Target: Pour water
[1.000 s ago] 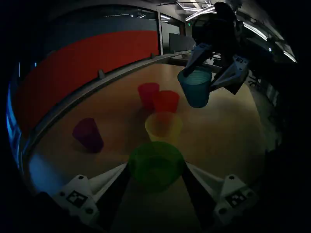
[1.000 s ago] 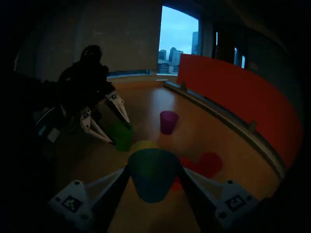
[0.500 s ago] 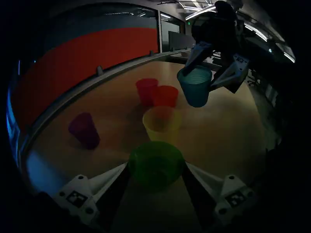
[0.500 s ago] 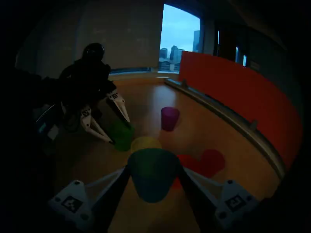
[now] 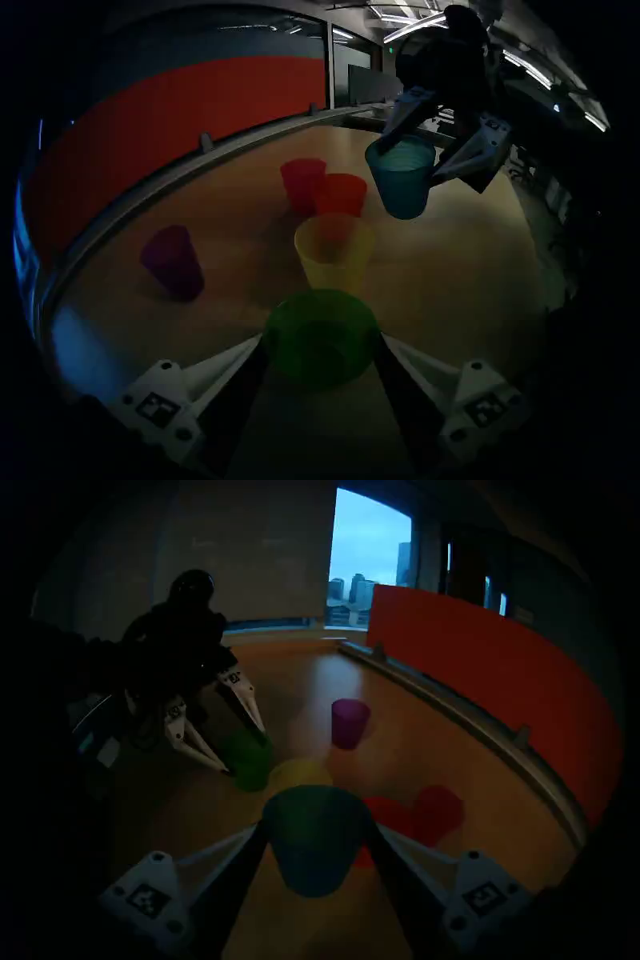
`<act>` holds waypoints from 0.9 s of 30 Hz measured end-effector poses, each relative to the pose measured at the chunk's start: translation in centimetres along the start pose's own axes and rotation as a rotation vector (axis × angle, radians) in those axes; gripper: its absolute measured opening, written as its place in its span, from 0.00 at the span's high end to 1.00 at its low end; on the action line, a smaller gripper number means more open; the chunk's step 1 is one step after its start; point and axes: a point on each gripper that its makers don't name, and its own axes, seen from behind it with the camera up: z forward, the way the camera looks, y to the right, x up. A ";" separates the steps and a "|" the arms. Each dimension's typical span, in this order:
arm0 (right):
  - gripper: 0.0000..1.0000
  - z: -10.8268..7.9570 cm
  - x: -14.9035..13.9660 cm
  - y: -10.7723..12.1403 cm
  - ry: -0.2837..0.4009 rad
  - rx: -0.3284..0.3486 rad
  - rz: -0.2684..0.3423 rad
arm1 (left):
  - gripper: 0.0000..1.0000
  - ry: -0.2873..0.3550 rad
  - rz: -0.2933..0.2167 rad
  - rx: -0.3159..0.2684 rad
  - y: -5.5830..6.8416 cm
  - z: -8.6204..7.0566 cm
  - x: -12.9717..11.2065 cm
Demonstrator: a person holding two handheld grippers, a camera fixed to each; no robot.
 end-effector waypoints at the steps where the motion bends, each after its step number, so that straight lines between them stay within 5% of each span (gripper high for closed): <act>1: 0.04 0.0 0.0 0.0 0.000 0.000 0.000 | 0.12 0.000 -0.002 0.000 0.0 0.0 -0.1; 27: 0.03 0.8 -0.5 -0.7 -0.008 0.011 -0.008 | 0.10 -0.005 -0.019 0.010 -0.2 -0.3 -0.5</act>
